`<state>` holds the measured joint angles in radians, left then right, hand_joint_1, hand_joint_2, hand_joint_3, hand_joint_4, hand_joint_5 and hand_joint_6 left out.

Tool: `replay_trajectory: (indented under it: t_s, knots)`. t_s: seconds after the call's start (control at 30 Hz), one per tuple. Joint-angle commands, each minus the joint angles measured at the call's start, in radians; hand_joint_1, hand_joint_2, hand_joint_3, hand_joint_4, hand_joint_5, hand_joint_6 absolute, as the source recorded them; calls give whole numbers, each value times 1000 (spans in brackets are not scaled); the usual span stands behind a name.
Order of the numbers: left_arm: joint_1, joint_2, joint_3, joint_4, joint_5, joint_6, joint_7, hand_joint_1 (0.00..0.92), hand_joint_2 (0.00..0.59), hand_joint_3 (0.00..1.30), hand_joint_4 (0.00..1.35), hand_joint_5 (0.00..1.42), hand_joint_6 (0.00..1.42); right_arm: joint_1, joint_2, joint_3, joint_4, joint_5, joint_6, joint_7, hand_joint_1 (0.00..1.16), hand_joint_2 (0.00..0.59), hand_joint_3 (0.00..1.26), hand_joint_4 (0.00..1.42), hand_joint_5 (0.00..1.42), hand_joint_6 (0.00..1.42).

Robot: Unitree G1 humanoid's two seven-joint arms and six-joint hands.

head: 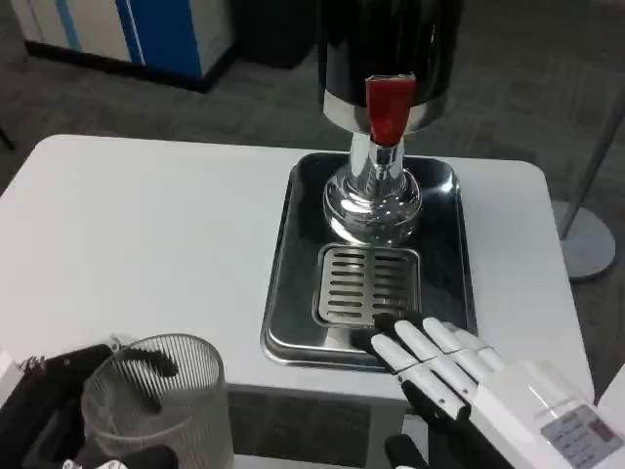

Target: Grasp the cup under the faucet to collect the drink, then remove the cup.

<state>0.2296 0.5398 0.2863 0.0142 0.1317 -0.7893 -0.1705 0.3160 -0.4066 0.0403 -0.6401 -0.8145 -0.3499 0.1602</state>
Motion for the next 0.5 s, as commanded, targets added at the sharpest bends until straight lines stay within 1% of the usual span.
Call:
replay_trajectory:
  t_s: [0.03, 0.2, 0.5]
  knots:
    - [-25, 6, 6, 8, -10, -16, 0, 362, 142, 939, 1140, 1349, 1424, -1, 1, -4, -6, 15, -7, -13, 0, 547, 45, 0, 0, 47]
    - [-58, 7, 5, 16, -7, -2, 1, 362, 142, 939, 1140, 1349, 1424, 6, 1, -11, -13, 21, -9, -14, 0, 550, 49, 0, 0, 48]
    - [-161, 4, 7, 61, 25, 50, 19, 362, 142, 939, 1140, 1349, 1424, 25, 1, -27, -21, 32, -18, -20, 0, 551, 53, 0, 0, 48]
